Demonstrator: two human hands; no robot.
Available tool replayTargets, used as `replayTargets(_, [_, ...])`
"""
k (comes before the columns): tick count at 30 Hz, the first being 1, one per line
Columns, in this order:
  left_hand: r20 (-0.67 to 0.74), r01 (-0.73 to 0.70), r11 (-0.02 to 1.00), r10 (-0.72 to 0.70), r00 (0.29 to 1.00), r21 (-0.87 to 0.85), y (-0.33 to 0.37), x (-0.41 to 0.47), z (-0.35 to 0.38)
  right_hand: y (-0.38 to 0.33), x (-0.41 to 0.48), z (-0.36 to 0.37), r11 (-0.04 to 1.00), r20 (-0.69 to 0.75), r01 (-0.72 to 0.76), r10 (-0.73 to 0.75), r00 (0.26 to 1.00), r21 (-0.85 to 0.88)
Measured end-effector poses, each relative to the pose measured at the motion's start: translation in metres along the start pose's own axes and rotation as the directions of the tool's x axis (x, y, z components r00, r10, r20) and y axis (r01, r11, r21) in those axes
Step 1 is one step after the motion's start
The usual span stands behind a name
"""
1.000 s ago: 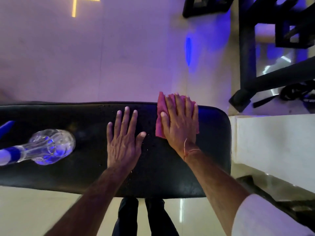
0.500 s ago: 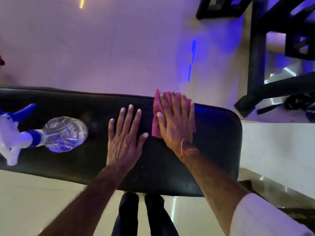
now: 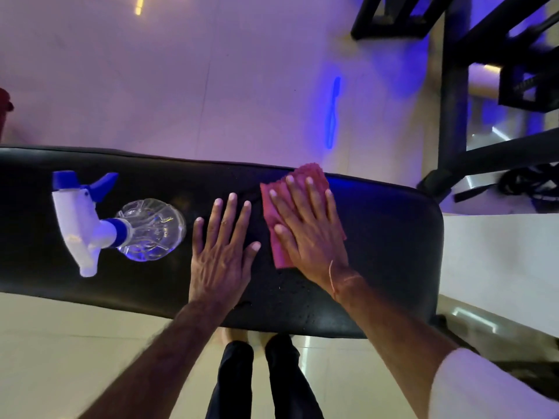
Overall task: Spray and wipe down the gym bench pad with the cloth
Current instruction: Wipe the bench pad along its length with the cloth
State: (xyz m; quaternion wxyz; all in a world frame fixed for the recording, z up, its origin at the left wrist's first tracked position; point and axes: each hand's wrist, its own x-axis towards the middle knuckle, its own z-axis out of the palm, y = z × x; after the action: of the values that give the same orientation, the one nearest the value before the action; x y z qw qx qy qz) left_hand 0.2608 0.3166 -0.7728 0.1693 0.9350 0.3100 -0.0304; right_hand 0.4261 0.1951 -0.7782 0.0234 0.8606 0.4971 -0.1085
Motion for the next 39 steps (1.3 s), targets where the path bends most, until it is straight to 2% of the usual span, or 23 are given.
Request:
replayTargets(1, [0.006, -0.002, 1.000, 0.002, 1.000, -0.009, -0.001, 0.000, -0.001, 0.005, -0.020, 0.002, 1.000, 0.032, 0.027, -0.028, 0.999, 0.010])
replayTargets(3, [0.012, -0.008, 1.000, 0.009, 1.000, -0.023, -0.001, 0.000, -0.003, 0.027, -0.038, 0.004, 1.000, 0.037, -0.009, 0.009, 0.999, 0.013])
replayTargets(7, [0.001, -0.016, 1.000, 0.016, 1.000, -0.023, -0.001, -0.001, 0.001, 0.030, 0.004, -0.002, 0.959, -0.048, -0.278, 0.281, 0.958, 0.062])
replayTargets(8, [-0.006, -0.013, 1.000, 0.013, 1.000, -0.026, -0.001, -0.001, 0.002, 0.019, 0.009, -0.001, 0.951, -0.058, -0.301, 0.305, 0.951, 0.069])
replayTargets(10, [-0.010, -0.017, 0.999, 0.017, 1.000, -0.035, -0.001, -0.001, 0.003, -0.001, -0.013, 0.009, 0.983, -0.062, -0.181, 0.182, 0.981, 0.026])
replayTargets(12, [-0.001, -0.029, 0.999, 0.029, 1.000, -0.046, -0.002, -0.001, 0.001, -0.003, -0.057, 0.015, 1.000, 0.020, -0.009, 0.009, 1.000, -0.019])
replayTargets(14, [0.006, -0.041, 0.998, 0.041, 0.999, -0.045, -0.004, -0.002, -0.001, 0.014, -0.076, 0.011, 1.000, 0.082, 0.020, -0.019, 0.996, -0.007])
replayTargets(18, [-0.003, -0.052, 0.998, 0.052, 0.999, -0.042, -0.006, -0.002, 0.000, 0.019, -0.013, -0.001, 0.963, -0.040, -0.265, 0.268, 0.963, 0.052])
replayTargets(20, [-0.009, -0.037, 0.998, 0.037, 0.999, -0.049, -0.005, -0.003, 0.002, -0.003, 0.017, -0.003, 0.952, -0.068, -0.299, 0.304, 0.950, 0.068])
replayTargets(22, [-0.002, -0.018, 0.998, 0.018, 1.000, -0.057, -0.004, -0.006, 0.001, -0.017, 0.015, 0.001, 0.986, -0.060, -0.164, 0.164, 0.985, 0.010])
replayTargets(24, [0.012, -0.012, 0.998, 0.013, 1.000, -0.064, -0.004, -0.009, 0.000, -0.009, -0.012, 0.004, 1.000, 0.009, 0.000, 0.000, 1.000, -0.018])
replayTargets(25, [0.018, -0.015, 0.997, 0.016, 1.000, -0.071, -0.005, -0.010, -0.001, 0.002, -0.024, 0.003, 0.999, 0.050, 0.034, -0.033, 0.998, -0.004])
replayTargets(26, [0.022, -0.018, 0.997, 0.020, 1.000, -0.077, -0.007, -0.010, -0.002, 0.013, -0.028, 0.001, 1.000, 0.057, 0.023, -0.023, 0.998, -0.002])
replayTargets(28, [0.026, -0.031, 0.997, 0.033, 0.999, -0.075, -0.010, -0.010, -0.002, 0.026, -0.011, -0.004, 0.996, 0.038, -0.092, 0.092, 0.995, 0.010])
replayTargets(30, [0.022, -0.031, 0.998, 0.032, 0.999, -0.058, -0.013, -0.013, 0.000, 0.013, 0.026, -0.009, 0.982, -0.010, -0.185, 0.185, 0.983, 0.030])
replayTargets(31, [0.021, -0.021, 0.998, 0.022, 1.000, -0.053, -0.013, -0.016, 0.002, 0.000, 0.041, -0.012, 0.985, -0.014, -0.173, 0.173, 0.985, 0.030])
replayTargets(33, [0.027, -0.003, 0.999, 0.004, 1.000, -0.044, -0.012, -0.022, 0.005, -0.022, 0.047, -0.010, 0.998, -0.022, -0.055, 0.054, 0.998, -0.017])
replayTargets(36, [0.028, 0.033, 0.999, -0.032, 0.999, -0.043, -0.008, -0.028, 0.006, -0.006, 0.009, -0.004, 0.987, 0.029, 0.143, -0.141, 0.990, -0.076])
replayTargets(39, [0.012, 0.084, 0.995, -0.084, 0.996, -0.047, 0.000, -0.032, 0.011, 0.028, 0.003, -0.010, 0.983, 0.082, 0.176, -0.171, 0.982, -0.058])
